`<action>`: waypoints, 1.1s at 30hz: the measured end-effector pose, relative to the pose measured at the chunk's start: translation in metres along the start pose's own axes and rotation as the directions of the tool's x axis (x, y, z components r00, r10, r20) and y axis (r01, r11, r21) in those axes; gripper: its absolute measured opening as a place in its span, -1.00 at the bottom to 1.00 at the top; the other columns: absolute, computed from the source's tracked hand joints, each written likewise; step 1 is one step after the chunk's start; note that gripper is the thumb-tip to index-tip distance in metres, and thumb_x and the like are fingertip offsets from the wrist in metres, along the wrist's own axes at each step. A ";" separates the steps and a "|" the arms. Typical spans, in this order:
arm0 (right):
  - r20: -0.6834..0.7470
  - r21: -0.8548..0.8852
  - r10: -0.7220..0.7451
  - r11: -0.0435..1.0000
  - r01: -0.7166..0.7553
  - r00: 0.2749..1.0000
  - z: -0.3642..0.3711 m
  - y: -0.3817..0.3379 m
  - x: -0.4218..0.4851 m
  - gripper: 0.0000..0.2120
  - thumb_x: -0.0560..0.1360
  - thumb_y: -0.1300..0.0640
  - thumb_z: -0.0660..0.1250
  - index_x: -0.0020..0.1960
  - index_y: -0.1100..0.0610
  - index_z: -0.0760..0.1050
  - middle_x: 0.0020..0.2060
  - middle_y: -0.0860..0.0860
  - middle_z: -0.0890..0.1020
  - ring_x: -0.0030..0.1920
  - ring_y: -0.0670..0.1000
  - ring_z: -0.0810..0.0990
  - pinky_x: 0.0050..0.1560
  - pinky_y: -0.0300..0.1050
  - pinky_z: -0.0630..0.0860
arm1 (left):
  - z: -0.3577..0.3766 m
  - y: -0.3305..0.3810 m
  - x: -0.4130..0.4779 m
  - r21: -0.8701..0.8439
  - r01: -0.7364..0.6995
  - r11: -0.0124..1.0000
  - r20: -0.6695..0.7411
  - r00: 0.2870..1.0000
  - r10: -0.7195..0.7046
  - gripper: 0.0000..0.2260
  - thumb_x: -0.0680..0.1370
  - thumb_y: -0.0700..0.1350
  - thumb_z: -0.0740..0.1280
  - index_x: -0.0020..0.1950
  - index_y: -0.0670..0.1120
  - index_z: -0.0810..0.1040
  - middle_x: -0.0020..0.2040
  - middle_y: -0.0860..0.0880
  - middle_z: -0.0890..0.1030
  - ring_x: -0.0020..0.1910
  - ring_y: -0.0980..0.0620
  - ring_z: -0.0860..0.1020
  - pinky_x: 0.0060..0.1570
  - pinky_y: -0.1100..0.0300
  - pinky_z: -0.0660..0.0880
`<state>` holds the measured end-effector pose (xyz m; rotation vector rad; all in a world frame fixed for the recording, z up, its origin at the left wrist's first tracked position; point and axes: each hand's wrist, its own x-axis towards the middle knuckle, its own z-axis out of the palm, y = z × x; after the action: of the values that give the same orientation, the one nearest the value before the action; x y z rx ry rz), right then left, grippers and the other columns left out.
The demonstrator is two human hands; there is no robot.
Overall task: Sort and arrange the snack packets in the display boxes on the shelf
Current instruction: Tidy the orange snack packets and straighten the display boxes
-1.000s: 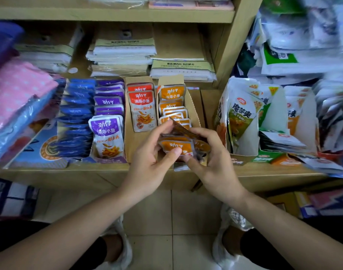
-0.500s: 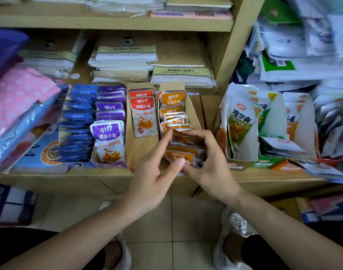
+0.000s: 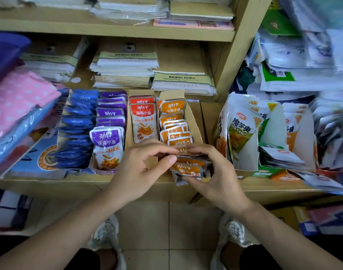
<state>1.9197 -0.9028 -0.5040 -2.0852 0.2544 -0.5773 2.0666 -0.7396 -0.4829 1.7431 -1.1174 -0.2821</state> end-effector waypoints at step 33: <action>0.038 -0.337 -0.155 0.928 0.159 0.987 -0.025 0.002 0.035 -0.54 0.41 0.20 0.57 0.25 0.13 0.50 0.18 0.03 0.49 0.20 -0.13 0.48 0.13 -0.36 0.51 | -0.010 -0.021 0.042 0.144 -0.035 0.989 0.088 0.996 0.022 -0.75 0.51 0.00 0.48 0.16 0.01 0.58 0.32 0.14 0.52 0.30 0.18 0.48 0.13 0.12 0.56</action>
<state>1.9382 -0.9359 -0.4834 -2.4590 0.1909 -0.6544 2.1073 -0.7649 -0.4838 1.8558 -1.2506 -0.2661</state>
